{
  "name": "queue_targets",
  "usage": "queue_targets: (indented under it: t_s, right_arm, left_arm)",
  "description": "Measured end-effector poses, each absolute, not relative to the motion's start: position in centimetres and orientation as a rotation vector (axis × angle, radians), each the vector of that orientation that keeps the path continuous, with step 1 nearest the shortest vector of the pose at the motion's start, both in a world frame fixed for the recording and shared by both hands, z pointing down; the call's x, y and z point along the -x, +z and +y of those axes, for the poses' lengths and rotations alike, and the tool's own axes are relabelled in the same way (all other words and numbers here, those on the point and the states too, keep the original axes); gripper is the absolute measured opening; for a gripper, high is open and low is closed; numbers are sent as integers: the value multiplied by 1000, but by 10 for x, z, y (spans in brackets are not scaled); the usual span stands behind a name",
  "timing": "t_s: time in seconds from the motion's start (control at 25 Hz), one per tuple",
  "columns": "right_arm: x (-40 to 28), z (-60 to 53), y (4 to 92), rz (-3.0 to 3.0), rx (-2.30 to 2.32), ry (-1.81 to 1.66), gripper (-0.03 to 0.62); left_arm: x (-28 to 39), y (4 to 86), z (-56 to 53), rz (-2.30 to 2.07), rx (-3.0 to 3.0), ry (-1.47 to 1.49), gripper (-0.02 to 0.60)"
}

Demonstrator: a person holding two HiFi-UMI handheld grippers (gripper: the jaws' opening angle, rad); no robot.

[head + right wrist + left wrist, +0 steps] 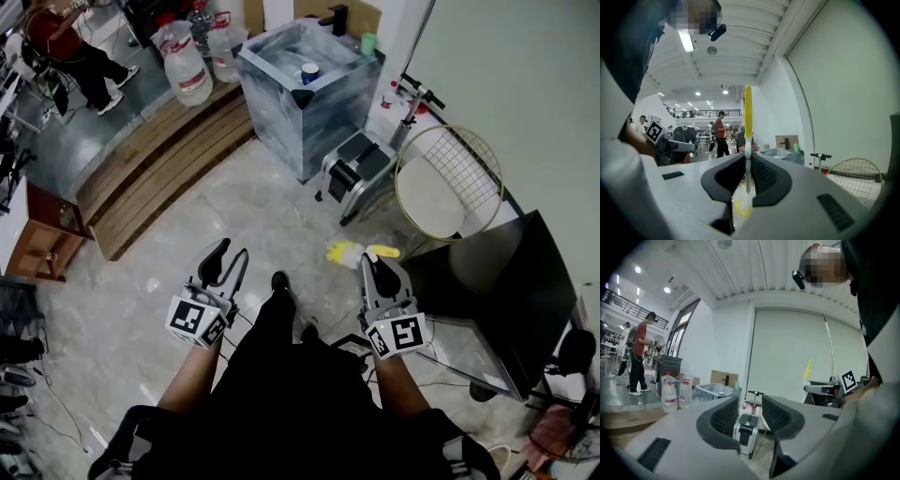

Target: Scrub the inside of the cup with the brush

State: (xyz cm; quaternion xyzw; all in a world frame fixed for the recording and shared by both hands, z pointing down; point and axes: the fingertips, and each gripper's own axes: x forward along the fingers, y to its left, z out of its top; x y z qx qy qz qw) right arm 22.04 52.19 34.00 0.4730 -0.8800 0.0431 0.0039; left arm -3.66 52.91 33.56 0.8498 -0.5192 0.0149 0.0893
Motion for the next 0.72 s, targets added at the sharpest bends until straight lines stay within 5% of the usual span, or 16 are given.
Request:
queue_targets:
  t_s: [0.72]
  right_arm:
    - [-104, 300, 266, -2764, -1540, 4, 48]
  left_arm:
    - [143, 304, 297, -1493, -2662, 0, 163]
